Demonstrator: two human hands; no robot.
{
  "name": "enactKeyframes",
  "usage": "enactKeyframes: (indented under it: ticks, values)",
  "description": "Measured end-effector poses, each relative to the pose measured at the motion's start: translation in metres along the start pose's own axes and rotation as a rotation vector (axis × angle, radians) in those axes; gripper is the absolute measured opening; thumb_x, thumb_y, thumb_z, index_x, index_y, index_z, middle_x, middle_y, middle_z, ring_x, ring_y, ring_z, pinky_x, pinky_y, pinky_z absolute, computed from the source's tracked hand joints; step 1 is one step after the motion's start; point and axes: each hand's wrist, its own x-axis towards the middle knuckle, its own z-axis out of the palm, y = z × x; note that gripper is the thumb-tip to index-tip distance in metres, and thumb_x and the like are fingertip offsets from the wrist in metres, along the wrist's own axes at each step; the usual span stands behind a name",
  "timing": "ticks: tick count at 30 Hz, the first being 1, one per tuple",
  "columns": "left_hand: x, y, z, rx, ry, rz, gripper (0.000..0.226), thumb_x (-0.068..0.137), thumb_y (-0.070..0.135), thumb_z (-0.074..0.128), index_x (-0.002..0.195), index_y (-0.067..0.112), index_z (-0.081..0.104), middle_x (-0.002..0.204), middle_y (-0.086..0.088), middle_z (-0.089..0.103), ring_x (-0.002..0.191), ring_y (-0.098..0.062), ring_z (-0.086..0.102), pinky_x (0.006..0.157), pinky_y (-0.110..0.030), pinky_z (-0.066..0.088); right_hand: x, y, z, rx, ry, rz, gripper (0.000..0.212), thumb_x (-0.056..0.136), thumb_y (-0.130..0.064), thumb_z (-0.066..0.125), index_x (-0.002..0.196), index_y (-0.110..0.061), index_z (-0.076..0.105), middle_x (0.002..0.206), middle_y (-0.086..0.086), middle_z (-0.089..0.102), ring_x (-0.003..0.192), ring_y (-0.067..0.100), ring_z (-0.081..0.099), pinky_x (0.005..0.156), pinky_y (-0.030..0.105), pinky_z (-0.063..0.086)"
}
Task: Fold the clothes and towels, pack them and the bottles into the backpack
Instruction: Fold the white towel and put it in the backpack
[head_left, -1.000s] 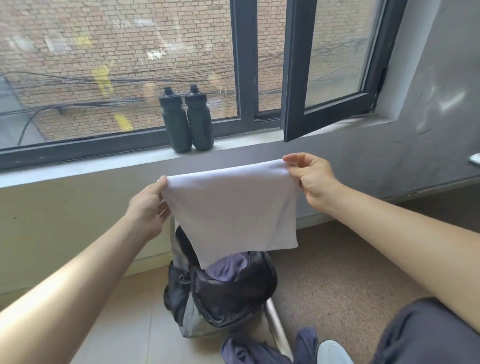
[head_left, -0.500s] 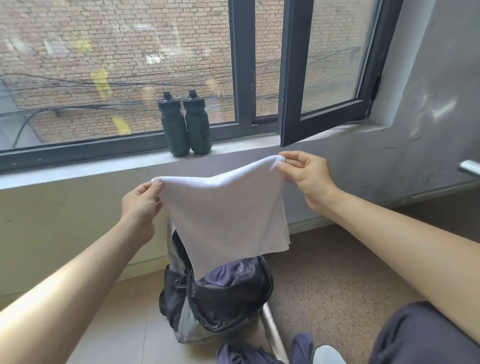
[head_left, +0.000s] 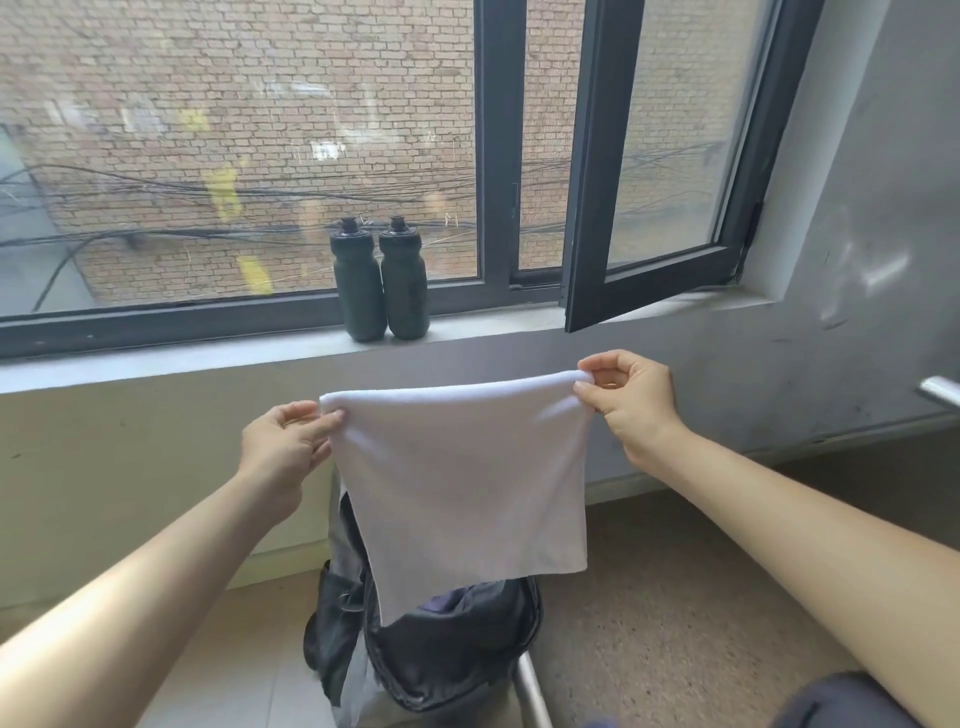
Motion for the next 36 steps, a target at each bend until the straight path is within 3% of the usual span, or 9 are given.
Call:
enactKeyframes:
  ticks: [3, 7, 11, 15, 19, 25, 28, 32, 36]
  values:
    - [-0.006, 0.001, 0.004, 0.019, -0.109, -0.05, 0.024, 0.092, 0.01, 0.074, 0.115, 0.005, 0.068, 0.1, -0.006, 0.072, 0.073, -0.009, 0.071, 0.062, -0.017, 0.057, -0.003, 0.0, -0.003, -0.122, 0.013, -0.057, 0.024, 0.082, -0.003, 0.08, 0.088, -0.026, 0.074, 0.088, 0.001, 0.075, 0.083, 0.016, 0.07, 0.086, 0.034, 0.06]
    - [-0.018, 0.005, 0.02, 0.077, -0.045, -0.078, 0.021, 0.091, 0.018, 0.077, 0.106, 0.003, 0.074, 0.096, -0.011, 0.072, 0.078, -0.018, 0.065, 0.068, -0.024, 0.056, -0.009, -0.012, 0.001, -0.228, 0.053, -0.167, 0.017, 0.082, -0.007, 0.078, 0.093, -0.02, 0.076, 0.084, -0.003, 0.075, 0.081, 0.012, 0.071, 0.083, 0.03, 0.06]
    - [-0.046, 0.018, 0.046, 0.086, -0.121, -0.099, 0.01, 0.091, 0.013, 0.076, 0.092, 0.004, 0.072, 0.081, -0.01, 0.071, 0.056, -0.013, 0.067, 0.049, -0.019, 0.054, -0.023, -0.032, 0.011, -0.224, -0.003, -0.279, 0.02, 0.082, -0.006, 0.077, 0.095, -0.022, 0.077, 0.081, -0.01, 0.074, 0.075, 0.003, 0.068, 0.073, 0.015, 0.054]
    - [-0.07, 0.024, 0.067, 0.103, -0.308, -0.127, 0.008, 0.088, 0.011, 0.077, 0.091, 0.005, 0.073, 0.077, -0.009, 0.075, 0.065, -0.018, 0.073, 0.058, -0.021, 0.057, -0.04, -0.044, 0.025, -0.205, -0.13, -0.35, 0.026, 0.082, -0.004, 0.078, 0.096, -0.025, 0.076, 0.082, -0.012, 0.074, 0.075, 0.003, 0.068, 0.07, 0.01, 0.051]
    - [-0.083, 0.025, 0.078, 0.125, -0.404, -0.169, 0.016, 0.088, 0.015, 0.076, 0.101, 0.006, 0.076, 0.092, -0.01, 0.081, 0.083, -0.019, 0.079, 0.081, -0.027, 0.055, -0.052, -0.047, 0.035, -0.199, -0.199, -0.366, 0.026, 0.082, -0.004, 0.077, 0.095, -0.026, 0.076, 0.085, -0.013, 0.076, 0.076, 0.005, 0.07, 0.071, 0.014, 0.054]
    - [-0.093, 0.025, 0.082, 0.113, -0.456, -0.213, 0.023, 0.089, 0.014, 0.072, 0.11, 0.004, 0.077, 0.099, -0.01, 0.081, 0.096, -0.02, 0.078, 0.078, -0.023, 0.053, -0.068, -0.051, 0.044, -0.207, -0.348, -0.428, 0.017, 0.084, -0.014, 0.079, 0.099, -0.022, 0.077, 0.088, -0.013, 0.077, 0.083, 0.006, 0.072, 0.074, 0.016, 0.055]
    - [-0.094, 0.025, 0.081, 0.12, -0.438, -0.202, 0.021, 0.089, 0.014, 0.074, 0.106, 0.004, 0.079, 0.093, -0.008, 0.081, 0.088, -0.016, 0.078, 0.073, -0.02, 0.054, -0.07, -0.05, 0.046, -0.249, -0.401, -0.456, 0.028, 0.078, -0.018, 0.085, 0.105, -0.021, 0.076, 0.094, -0.013, 0.076, 0.087, 0.007, 0.071, 0.076, 0.017, 0.055]
    - [-0.095, 0.024, 0.078, 0.159, -0.48, -0.171, 0.021, 0.088, 0.025, 0.077, 0.102, 0.009, 0.082, 0.095, -0.006, 0.081, 0.087, -0.014, 0.075, 0.079, -0.024, 0.053, -0.068, -0.043, 0.049, -0.305, -0.395, -0.501, 0.035, 0.074, -0.016, 0.088, 0.106, -0.019, 0.075, 0.093, -0.011, 0.075, 0.086, 0.009, 0.07, 0.077, 0.016, 0.054]
    - [-0.097, 0.028, 0.077, 0.234, -0.49, -0.046, 0.019, 0.093, 0.019, 0.066, 0.095, 0.007, 0.081, 0.094, -0.01, 0.081, 0.088, -0.026, 0.078, 0.08, -0.03, 0.054, -0.064, -0.042, 0.048, -0.233, -0.347, -0.433, 0.023, 0.08, -0.009, 0.083, 0.099, -0.02, 0.076, 0.087, -0.007, 0.076, 0.079, 0.009, 0.07, 0.074, 0.017, 0.056]
